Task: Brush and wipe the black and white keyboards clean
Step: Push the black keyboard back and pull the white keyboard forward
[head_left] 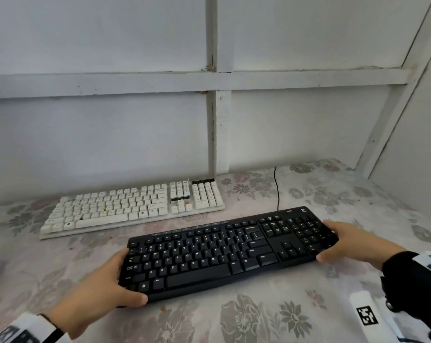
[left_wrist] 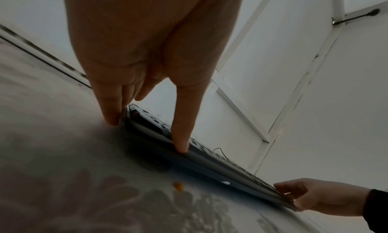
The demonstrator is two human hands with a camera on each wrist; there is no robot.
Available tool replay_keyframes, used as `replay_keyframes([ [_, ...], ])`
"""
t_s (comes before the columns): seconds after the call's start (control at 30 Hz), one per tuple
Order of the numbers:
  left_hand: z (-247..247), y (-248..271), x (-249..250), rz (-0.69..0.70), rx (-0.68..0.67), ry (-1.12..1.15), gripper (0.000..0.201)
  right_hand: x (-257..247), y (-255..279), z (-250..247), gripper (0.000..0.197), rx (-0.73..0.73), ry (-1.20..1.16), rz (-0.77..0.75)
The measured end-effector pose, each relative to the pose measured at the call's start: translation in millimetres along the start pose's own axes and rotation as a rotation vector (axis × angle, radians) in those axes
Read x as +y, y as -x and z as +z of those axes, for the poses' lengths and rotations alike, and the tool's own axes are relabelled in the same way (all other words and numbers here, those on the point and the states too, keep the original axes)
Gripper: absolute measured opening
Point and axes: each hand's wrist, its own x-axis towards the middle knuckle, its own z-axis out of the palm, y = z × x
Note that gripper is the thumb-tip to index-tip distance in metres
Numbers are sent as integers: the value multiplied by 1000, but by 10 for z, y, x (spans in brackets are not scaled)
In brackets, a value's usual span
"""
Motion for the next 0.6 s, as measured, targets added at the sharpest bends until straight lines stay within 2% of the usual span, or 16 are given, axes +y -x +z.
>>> replay_keyframes([
  [0.23, 645, -268, 266, 0, 18, -76, 115, 446, -296, -589, 60, -31, -39, -3],
  [0.3, 847, -348, 374, 13, 4, -92, 119, 589, -384, -768, 50, -20, -52, -23],
  [0.43, 1254, -506, 612, 40, -17, -164, 126, 902, -605, -1136, 48, 1, -44, -37],
  [0.53, 1533, -601, 767, 55, -10, -203, 115, 1077, -783, -1352, 66, -11, -27, -39],
  [0.6, 1700, -657, 876, 49, 13, -235, 104, 1174, -902, -1484, 56, -15, -35, -46],
])
